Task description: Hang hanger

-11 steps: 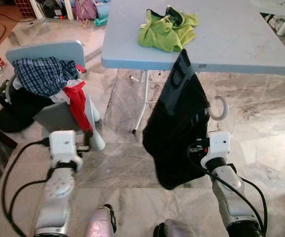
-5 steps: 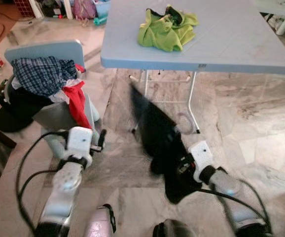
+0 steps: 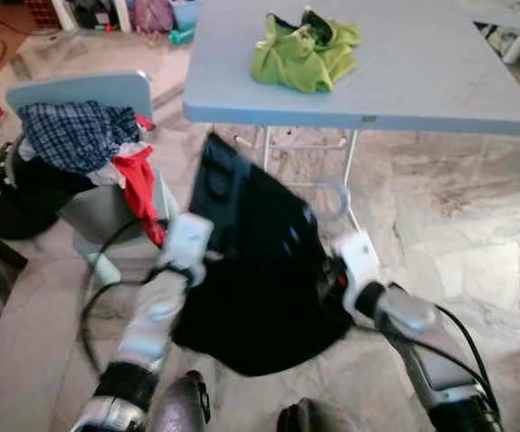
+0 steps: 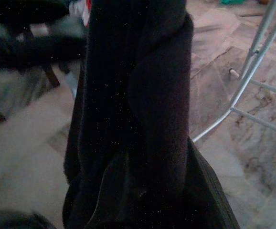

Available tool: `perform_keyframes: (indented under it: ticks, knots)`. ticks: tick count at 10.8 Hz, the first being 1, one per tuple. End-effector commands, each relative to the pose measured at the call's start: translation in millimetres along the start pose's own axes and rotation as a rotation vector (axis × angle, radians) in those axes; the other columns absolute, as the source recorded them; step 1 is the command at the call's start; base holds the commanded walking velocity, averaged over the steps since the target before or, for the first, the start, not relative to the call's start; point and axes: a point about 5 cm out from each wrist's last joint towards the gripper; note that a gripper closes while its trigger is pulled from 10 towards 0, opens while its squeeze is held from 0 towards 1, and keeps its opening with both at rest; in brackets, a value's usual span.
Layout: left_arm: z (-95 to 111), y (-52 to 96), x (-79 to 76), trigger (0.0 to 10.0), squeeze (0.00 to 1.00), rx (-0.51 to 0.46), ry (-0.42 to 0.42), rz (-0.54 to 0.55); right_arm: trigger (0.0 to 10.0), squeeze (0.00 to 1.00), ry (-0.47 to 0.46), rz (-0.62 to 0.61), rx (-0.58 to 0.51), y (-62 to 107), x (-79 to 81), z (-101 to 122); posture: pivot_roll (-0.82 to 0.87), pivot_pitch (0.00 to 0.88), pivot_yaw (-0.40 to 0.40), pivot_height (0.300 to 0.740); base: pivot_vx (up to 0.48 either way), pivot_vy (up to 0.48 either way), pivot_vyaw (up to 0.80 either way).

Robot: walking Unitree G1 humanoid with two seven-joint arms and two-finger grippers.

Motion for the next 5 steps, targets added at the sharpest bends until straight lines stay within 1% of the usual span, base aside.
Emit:
perform_keyframes:
  ticks: [1,2,3,4,5]
  knots:
    - [0.7,-1.8,-4.3,10.0,0.00,-0.015,-0.027,-0.032,10.0,0.00,-0.051,-0.018,-0.062,2.1,-3.6,22.1,-0.06,0.166,-0.065,0.740,0.000,0.000,0.00]
    - [3.0,-3.8,-10.3,10.0,0.00,-0.033,-0.044,-0.073,10.0,0.00,-0.020,-0.028,-0.060,2.1,-3.0,24.8,-0.07,0.166,-0.066,0.740,0.000,0.000,0.00]
    - [0.4,-3.6,-14.2,10.0,0.00,-0.032,-0.026,-0.095,10.0,0.00,-0.069,-0.098,-0.057,-1.7,-5.2,22.7,-0.07,0.167,-0.068,0.740,0.000,0.000,0.00]
    - [-0.6,-2.9,-16.6,10.0,0.00,-0.037,-0.032,-0.114,10.0,0.00,-0.123,-0.116,-0.068,-4.4,-3.4,25.5,-0.07,0.167,-0.070,0.740,0.000,0.000,0.00]
    - [0.3,-2.8,-18.9,10.0,0.00,-0.047,-0.037,-0.131,10.0,0.00,-0.095,-0.198,-0.082,-10.1,-5.9,30.4,-0.06,0.167,-0.071,0.740,0.000,0.000,0.00]
Point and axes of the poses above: a point about 5 cm out from each wrist's last joint towards the gripper, its own y axis pointing back from the gripper into the wrist, its own z axis along the axis of the wrist's last joint, x = y × z, and after that the axes turned 3 degrees about y, right-handed
